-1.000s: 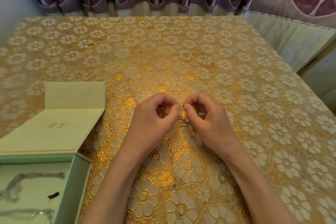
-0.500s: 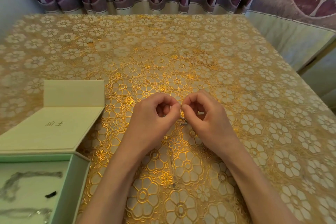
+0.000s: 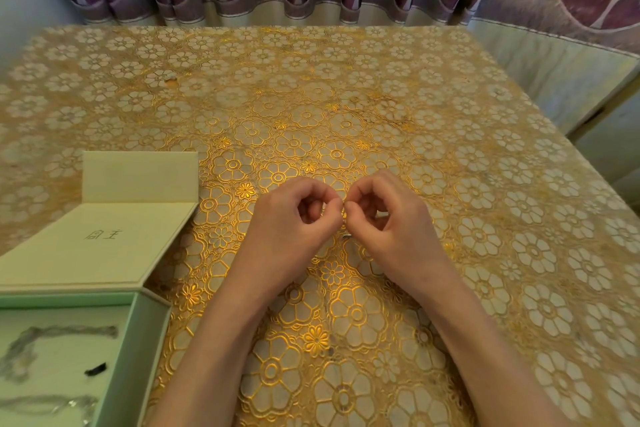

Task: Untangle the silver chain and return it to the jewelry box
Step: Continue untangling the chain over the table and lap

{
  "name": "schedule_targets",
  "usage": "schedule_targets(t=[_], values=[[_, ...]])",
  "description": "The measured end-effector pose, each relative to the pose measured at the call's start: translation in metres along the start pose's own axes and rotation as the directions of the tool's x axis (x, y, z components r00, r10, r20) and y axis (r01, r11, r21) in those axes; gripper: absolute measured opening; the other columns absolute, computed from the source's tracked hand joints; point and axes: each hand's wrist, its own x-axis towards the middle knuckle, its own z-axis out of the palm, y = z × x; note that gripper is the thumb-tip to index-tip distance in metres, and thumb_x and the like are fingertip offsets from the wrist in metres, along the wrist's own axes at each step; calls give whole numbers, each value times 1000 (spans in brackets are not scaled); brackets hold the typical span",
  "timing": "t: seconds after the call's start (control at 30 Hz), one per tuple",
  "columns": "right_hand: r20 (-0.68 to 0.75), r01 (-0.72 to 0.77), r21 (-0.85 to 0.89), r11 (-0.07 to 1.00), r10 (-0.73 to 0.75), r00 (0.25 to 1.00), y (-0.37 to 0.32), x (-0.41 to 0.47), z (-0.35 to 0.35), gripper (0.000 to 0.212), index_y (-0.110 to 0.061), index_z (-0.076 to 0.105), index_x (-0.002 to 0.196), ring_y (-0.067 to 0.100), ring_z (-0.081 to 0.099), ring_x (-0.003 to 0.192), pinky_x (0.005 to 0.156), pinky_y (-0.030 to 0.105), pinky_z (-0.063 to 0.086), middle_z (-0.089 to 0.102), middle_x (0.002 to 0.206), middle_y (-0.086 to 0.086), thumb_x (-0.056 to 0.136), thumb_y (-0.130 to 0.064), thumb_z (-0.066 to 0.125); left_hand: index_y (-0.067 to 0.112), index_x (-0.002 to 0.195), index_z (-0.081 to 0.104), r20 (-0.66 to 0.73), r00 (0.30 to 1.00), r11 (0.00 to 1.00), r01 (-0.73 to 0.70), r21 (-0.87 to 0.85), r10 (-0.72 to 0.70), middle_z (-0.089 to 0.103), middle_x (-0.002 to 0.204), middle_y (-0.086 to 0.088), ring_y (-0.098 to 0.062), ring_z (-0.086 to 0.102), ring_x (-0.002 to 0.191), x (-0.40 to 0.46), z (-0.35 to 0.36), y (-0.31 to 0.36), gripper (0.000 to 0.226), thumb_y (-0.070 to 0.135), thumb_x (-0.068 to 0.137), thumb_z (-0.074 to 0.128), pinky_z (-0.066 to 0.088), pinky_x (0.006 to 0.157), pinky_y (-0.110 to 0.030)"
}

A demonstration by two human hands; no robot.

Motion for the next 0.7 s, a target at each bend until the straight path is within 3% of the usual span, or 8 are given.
schedule_targets(t=[0.23, 0.7], values=[[-6, -139, 183, 973, 143, 990, 1, 1, -3, 10, -25, 52, 72, 7, 49, 65, 56, 17, 39, 55, 75, -3, 78, -17, 54, 22, 67, 61, 1, 999, 997, 47, -62, -47, 43, 51, 11, -1, 38, 46, 0, -1, 4, 19, 9, 81, 64, 30, 47, -9], [-45, -46, 41, 998, 48, 998, -1, -1, -1, 9, -20, 55, 73, 9, 50, 65, 55, 15, 40, 53, 73, -8, 76, -13, 60, 22, 69, 61, 11, 1000, 999, 26, -45, -25, 43, 54, 9, -2, 38, 48, 0, -3, 5, 19, 9, 82, 64, 30, 47, -9]])
